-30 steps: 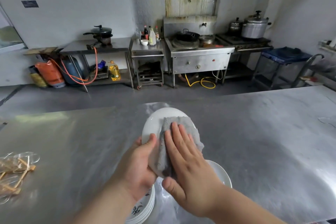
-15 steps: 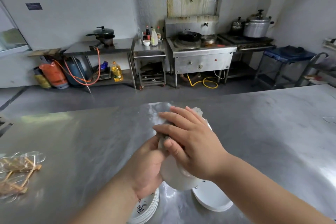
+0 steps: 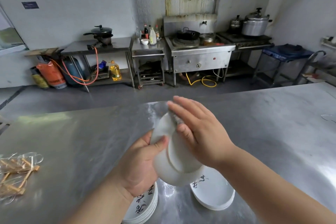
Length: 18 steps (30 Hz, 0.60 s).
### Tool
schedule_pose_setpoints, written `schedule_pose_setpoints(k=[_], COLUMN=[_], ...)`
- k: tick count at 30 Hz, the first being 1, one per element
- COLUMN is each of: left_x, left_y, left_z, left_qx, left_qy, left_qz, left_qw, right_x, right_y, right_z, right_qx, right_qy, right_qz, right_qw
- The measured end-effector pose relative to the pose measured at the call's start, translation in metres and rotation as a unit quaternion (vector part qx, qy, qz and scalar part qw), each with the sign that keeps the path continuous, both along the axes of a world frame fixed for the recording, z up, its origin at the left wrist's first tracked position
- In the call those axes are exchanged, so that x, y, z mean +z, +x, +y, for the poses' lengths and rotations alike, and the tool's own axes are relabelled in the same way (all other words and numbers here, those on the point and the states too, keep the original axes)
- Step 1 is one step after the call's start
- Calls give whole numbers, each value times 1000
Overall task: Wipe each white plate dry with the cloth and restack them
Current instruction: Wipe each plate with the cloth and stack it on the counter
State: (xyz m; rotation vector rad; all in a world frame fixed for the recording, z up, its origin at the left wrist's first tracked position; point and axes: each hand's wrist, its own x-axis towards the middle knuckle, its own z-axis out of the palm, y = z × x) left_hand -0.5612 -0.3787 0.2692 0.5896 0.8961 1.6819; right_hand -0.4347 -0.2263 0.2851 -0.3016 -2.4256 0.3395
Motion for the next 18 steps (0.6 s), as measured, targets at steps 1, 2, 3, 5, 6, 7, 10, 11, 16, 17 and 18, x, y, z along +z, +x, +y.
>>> schedule_pose_setpoints(k=[1,2,3,5,6,7,10,11,16,17,18], left_x=[2,4,4,2,0,-2,-2,1,6,4,1], left_y=[-2,-5,-8,-8,-6,-2,-1,-4,-12,-9,-7], left_z=[1,1,2,5,5,7,7,6,8,8,7], left_qx=[14,33,52,83,86,78,21,7,18,19,21], left_qy=[16,31,43,45,38,26,-9,-11,-53,-60,-60], left_qz=[-15,-22,-25,-23,-19,-13,8,9,31,32,30], left_qw=[1000,999,997,995,995,997,1000,1000,998,998,998], right_x=[-4,-12,-22,-43,-50,-53,-37,-29,2,6,9], right_y=[4,8,11,11,8,5,2,5,9,8,8], right_z=[2,0,-7,-29,-37,-39,-17,-7,12,11,10], right_qx=[-27,-55,-80,-121,-144,-167,-203,-199,-78,-63,-52], right_qy=[-72,-151,-234,-380,-428,-455,-399,-344,-75,-25,9], right_qz=[14,32,55,118,150,173,182,164,-38,-61,-66], right_qw=[997,986,967,909,879,857,875,903,993,996,996])
